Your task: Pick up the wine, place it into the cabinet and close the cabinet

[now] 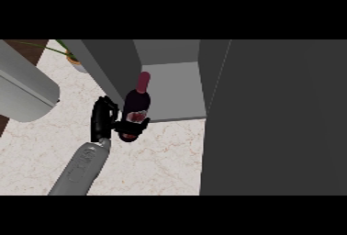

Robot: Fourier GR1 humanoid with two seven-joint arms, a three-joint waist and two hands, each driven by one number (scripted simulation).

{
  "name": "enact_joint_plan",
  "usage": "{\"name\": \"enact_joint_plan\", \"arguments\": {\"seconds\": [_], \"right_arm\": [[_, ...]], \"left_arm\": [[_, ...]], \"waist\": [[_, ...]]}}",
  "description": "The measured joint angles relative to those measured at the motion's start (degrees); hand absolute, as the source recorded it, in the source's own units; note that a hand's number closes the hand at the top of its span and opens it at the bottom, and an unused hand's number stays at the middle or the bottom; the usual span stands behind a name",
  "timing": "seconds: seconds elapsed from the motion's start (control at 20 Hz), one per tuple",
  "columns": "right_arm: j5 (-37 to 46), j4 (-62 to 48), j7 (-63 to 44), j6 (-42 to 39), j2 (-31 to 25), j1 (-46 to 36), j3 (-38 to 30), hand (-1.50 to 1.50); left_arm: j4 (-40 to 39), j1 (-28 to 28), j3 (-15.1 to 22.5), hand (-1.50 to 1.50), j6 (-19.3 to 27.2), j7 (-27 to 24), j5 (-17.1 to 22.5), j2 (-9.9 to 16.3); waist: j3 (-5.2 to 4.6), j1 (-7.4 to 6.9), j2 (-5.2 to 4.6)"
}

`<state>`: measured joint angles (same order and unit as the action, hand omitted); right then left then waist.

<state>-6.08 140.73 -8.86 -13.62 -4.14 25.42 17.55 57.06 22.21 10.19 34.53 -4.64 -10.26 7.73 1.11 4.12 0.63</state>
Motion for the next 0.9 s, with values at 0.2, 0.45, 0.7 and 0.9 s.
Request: {"name": "enact_joint_plan", "arguments": {"seconds": [0.2, 0.45, 0.7, 0.9], "right_arm": [[-0.23, -0.09, -0.17, -0.33, 0.12, 0.07, 0.20, -1.50], [-0.46, -0.19, 0.17, -1.08, -0.03, 0.40, 0.31, -1.50], [-0.60, -0.64, 0.41, -1.58, 0.10, -0.05, 0.22, -1.50], [-0.79, -0.74, 0.52, -2.11, 0.06, 0.07, 0.47, -1.50]], "left_arm": [[0.13, -0.43, -0.73, 1.50, 0.97, -1.03, 0.12, -0.27], [0.67, -1.13, -1.96, 1.50, 3.12, -1.53, 0.99, -1.18], [0.22, -1.02, -0.87, 1.50, 5.94, -1.95, -1.97, -0.72], [0.22, -1.34, 0.70, 1.50, 7.68, -1.68, -4.88, 0.45]], "waist": [[0.01, 0.57, -0.13], [-0.02, 1.35, -0.26], [-0.06, 1.56, -0.40], [-0.07, 1.99, -0.36]]}}
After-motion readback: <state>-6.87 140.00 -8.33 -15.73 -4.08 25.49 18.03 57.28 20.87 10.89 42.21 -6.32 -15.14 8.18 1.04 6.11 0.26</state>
